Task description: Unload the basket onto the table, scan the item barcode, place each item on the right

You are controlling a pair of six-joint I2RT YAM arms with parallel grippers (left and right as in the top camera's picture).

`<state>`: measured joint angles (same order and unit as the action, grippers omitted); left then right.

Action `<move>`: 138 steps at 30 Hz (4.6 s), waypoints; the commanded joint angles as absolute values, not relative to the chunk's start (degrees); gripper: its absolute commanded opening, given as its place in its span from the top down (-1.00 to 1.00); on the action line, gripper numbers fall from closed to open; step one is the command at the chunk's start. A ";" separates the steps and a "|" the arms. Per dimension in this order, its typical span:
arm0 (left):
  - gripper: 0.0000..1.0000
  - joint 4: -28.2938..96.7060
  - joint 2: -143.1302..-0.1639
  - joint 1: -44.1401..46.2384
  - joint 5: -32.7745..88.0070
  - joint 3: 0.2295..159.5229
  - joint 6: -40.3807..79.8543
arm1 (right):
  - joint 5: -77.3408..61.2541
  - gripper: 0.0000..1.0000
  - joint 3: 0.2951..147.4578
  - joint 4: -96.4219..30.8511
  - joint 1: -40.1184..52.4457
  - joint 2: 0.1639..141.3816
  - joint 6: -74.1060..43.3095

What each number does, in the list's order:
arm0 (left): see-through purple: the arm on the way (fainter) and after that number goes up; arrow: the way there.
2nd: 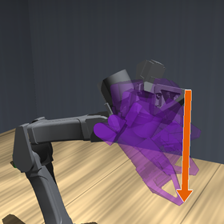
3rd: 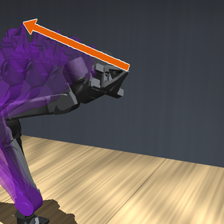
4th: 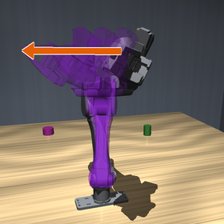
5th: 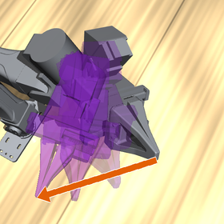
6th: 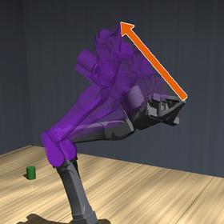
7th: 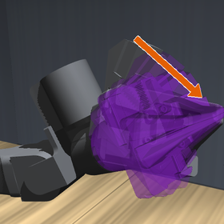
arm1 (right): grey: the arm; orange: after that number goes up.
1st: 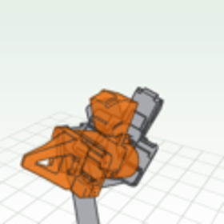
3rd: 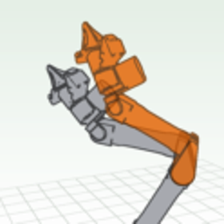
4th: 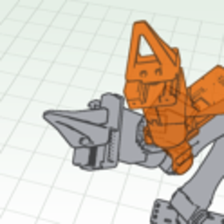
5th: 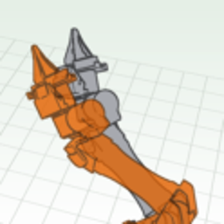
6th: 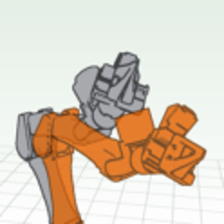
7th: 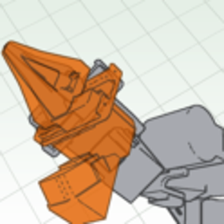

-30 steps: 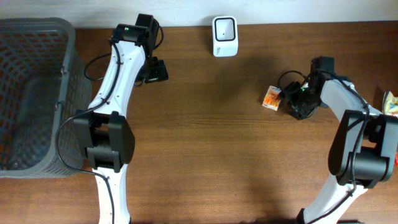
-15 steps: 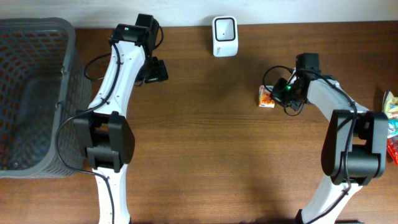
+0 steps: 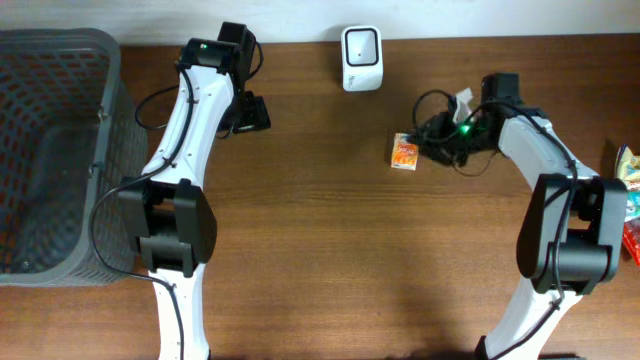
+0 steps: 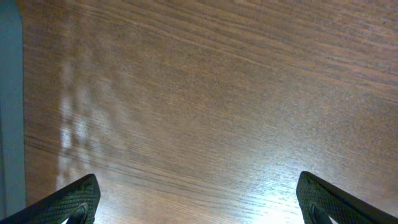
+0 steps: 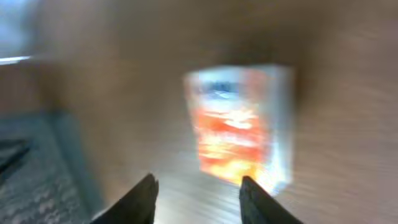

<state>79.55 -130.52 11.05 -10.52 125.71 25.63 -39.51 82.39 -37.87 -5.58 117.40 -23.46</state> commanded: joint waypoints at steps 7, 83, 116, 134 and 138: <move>-0.99 79.61 -130.52 10.74 -10.31 125.60 26.30 | -17.93 -0.18 82.28 -37.08 -1.30 118.56 -19.97; -0.98 79.61 -130.50 10.74 -10.31 125.60 26.30 | 28.25 0.92 111.66 -19.14 15.27 123.20 4.03; -0.98 79.59 -130.50 10.74 -10.31 125.60 26.30 | 25.15 0.92 111.81 -49.82 -21.69 120.90 -21.96; -0.99 79.59 -130.50 10.74 -10.31 125.60 26.30 | 13.08 -0.97 111.66 -63.18 -32.49 102.02 -29.43; -0.98 79.59 -130.50 10.74 -10.31 125.60 26.30 | 12.62 -0.97 109.58 -71.81 -26.98 90.67 -24.93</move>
